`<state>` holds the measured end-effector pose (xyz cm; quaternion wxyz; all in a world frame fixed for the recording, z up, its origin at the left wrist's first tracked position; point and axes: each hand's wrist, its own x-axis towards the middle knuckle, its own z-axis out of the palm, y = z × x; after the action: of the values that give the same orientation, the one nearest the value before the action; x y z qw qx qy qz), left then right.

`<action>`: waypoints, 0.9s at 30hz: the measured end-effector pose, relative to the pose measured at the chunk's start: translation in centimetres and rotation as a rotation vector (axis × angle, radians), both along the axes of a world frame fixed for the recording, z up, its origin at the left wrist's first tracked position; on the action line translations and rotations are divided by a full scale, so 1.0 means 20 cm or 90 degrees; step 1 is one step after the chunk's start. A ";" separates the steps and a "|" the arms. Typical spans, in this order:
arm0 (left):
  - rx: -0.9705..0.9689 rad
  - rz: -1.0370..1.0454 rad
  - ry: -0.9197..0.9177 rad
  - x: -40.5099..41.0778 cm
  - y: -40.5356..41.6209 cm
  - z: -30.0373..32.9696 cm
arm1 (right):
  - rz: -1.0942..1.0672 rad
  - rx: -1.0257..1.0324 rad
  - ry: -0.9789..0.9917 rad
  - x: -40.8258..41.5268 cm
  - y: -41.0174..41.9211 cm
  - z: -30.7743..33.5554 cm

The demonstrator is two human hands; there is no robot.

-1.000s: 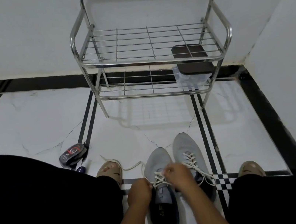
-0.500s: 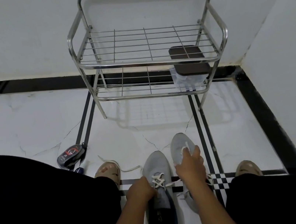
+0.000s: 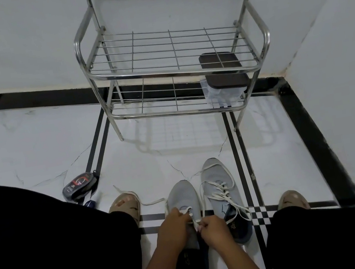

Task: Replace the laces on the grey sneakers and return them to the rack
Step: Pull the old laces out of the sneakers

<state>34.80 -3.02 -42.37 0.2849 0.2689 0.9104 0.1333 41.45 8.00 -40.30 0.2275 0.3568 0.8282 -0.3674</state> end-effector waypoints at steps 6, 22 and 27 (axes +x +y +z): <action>0.230 0.676 -0.394 -0.12 -0.05 0.08 | -0.072 -0.013 -0.014 0.01 0.00 -0.02; 0.469 0.962 -0.402 -0.28 -0.04 0.15 | -0.102 -0.027 -0.018 0.01 0.03 -0.04; 0.072 0.258 -0.180 -0.02 0.07 0.10 | -0.063 -0.025 -0.027 -0.01 0.00 -0.02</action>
<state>34.46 -1.58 -40.40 0.3617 0.0752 0.8877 0.2746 41.28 8.00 -40.69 0.2339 0.4005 0.7971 -0.3868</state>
